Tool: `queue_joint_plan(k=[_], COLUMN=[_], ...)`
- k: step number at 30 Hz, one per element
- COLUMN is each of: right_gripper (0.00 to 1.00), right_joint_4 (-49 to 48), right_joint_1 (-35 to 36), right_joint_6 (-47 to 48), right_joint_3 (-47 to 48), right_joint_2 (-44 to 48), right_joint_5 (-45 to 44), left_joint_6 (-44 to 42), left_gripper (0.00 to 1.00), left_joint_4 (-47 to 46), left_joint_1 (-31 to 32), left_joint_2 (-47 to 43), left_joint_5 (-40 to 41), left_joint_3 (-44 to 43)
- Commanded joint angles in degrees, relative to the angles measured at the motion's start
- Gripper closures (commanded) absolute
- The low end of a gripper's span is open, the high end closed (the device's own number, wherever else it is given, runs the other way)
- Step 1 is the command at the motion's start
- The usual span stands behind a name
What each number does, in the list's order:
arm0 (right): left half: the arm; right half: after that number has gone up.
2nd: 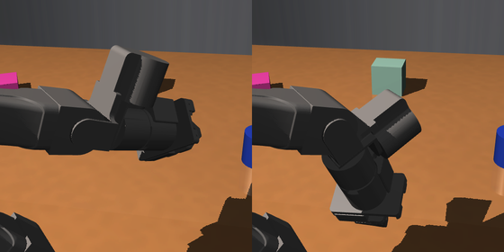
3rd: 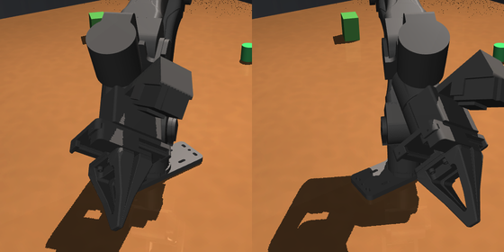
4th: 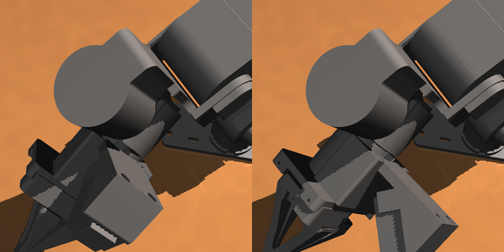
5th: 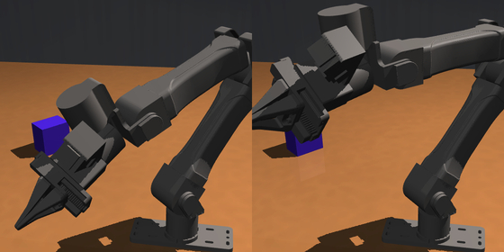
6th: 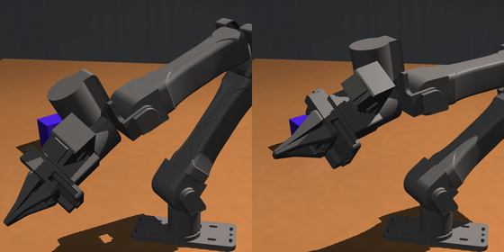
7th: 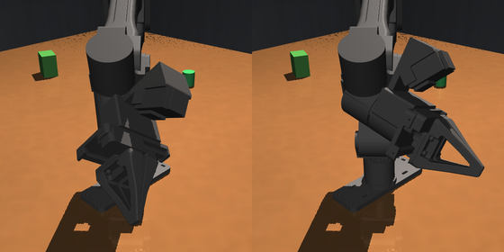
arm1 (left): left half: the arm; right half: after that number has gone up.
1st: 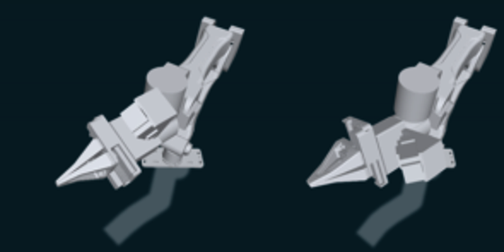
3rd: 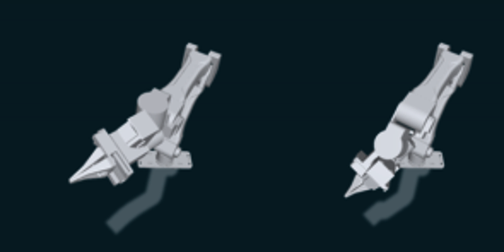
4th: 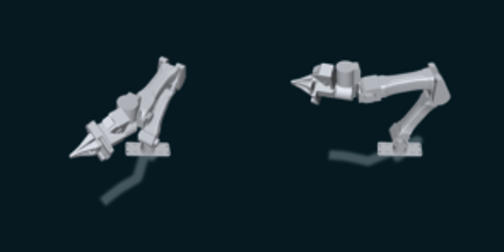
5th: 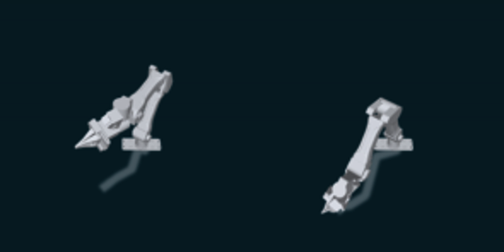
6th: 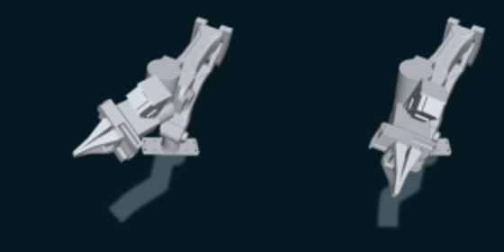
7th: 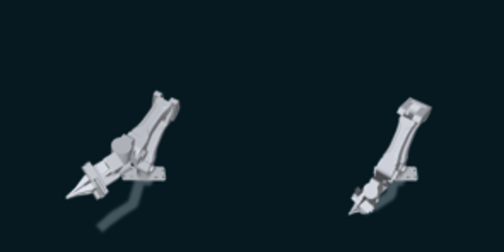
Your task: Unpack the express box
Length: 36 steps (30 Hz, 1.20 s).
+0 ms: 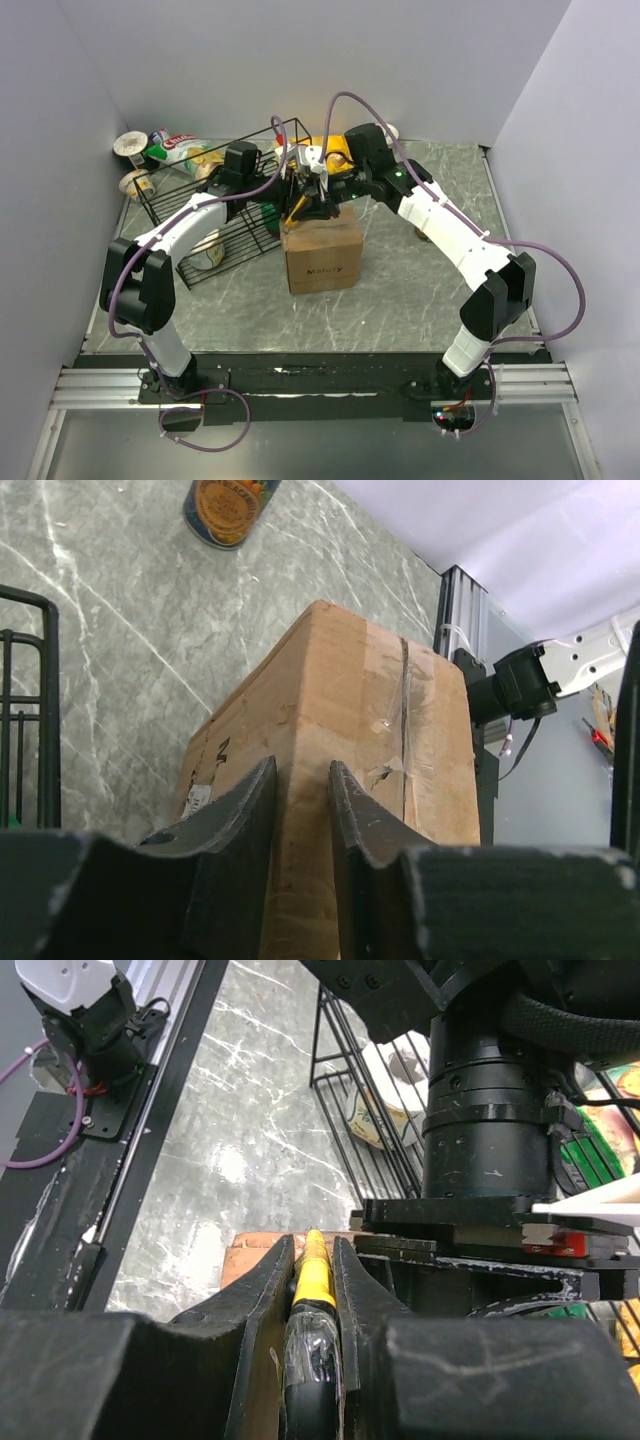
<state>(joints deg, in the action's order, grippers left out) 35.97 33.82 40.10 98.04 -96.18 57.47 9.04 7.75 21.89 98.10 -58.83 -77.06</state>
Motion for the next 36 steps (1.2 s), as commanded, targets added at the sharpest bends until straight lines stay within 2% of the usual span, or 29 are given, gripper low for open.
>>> queue_joint_plan(k=[1, 2, 7, 11, 17, 25, 36], right_gripper=[1.0, 1.0, 1.0, 1.0, 1.0, 1.0, 1.0], right_joint_4=[1.65, 1.04, 0.86, 0.25, -0.98, -3.0, 0.07], right_joint_1=[-1.66, -1.83, -2.62, -3.24, -5.08, -5.96, -5.43], right_joint_6=[-1.33, -1.77, -3.53, -4.67, -3.88, -7.75, -4.68], right_joint_3=[-3.28, -3.64, -5.14, -6.37, -8.3, -4.7, -3.12], right_joint_2=[3.45, 3.63, 5.04, 6.27, 7.32, 6.18, 4.95], right_joint_5=[-4.39, -4.47, -5.0, -5.35, -1.06, 3.69, 6.42], left_joint_6=[-2.09, -2.27, -2.8, -3.06, -4.73, -4.73, -4.82], left_gripper=[0.81, 0.87, 0.98, 0.99, 0.99, 0.99, 0.99], left_joint_4=[2.01, 2.09, 2.36, 2.45, 3.41, 3.24, 3.41], left_joint_1=[-0.18, -0.18, -0.18, -0.18, -0.18, -0.09, -0.09], left_joint_2=[0.95, 0.95, 0.77, 0.6, 0.42, 0.6, 0.95], left_joint_5=[-0.67, -0.94, -1.64, -2.08, -3.14, -3.13, -3.4], left_joint_3=[1.21, 1.29, 1.47, 1.65, 1.91, 1.82, 1.38])
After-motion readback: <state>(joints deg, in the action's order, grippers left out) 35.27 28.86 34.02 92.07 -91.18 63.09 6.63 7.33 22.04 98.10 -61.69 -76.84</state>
